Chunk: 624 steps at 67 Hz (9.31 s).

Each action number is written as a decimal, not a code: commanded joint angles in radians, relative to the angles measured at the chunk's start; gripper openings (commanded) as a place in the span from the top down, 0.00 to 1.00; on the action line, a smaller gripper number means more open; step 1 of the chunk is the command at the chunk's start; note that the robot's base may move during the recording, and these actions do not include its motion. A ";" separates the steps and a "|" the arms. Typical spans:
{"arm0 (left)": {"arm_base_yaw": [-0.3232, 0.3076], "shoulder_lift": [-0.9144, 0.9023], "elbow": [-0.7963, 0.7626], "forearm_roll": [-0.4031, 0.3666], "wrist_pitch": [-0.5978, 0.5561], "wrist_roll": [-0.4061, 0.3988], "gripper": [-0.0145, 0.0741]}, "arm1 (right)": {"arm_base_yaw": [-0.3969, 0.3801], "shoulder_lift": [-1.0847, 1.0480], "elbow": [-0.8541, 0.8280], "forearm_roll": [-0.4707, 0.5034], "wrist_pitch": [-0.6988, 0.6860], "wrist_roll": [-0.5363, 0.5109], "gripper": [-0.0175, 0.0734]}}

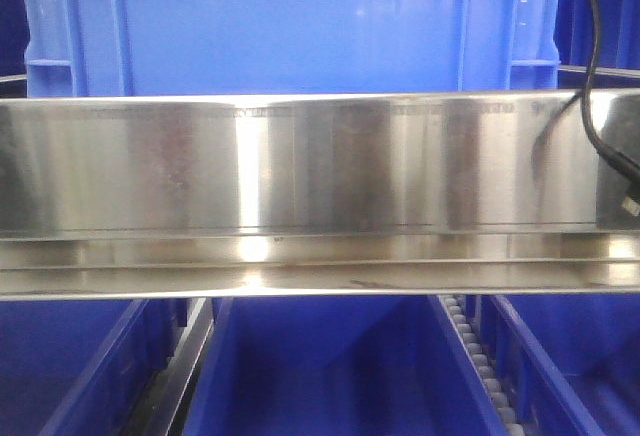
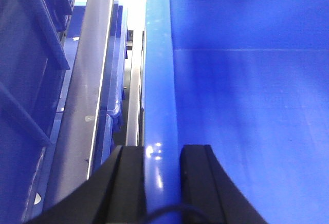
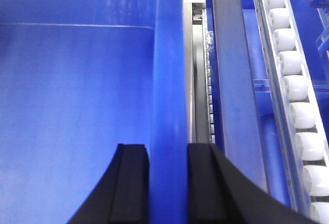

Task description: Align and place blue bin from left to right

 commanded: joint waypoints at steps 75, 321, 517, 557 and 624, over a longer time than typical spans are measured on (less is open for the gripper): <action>-0.088 -0.211 0.002 0.023 0.119 -0.100 0.96 | 0.130 -0.204 -0.027 -0.087 0.026 0.135 0.89; -0.386 -0.626 0.470 0.230 0.101 -0.320 0.96 | 0.428 -0.759 0.726 -0.451 -0.144 0.497 0.89; -0.386 -0.626 0.470 0.237 0.097 -0.320 0.96 | 0.428 -0.759 0.726 -0.451 -0.200 0.497 0.89; -0.386 -0.626 0.470 0.237 0.097 -0.320 0.96 | 0.428 -0.759 0.726 -0.451 -0.200 0.497 0.89; -0.386 -0.626 0.470 0.237 0.097 -0.320 0.96 | 0.428 -0.759 0.726 -0.451 -0.200 0.497 0.89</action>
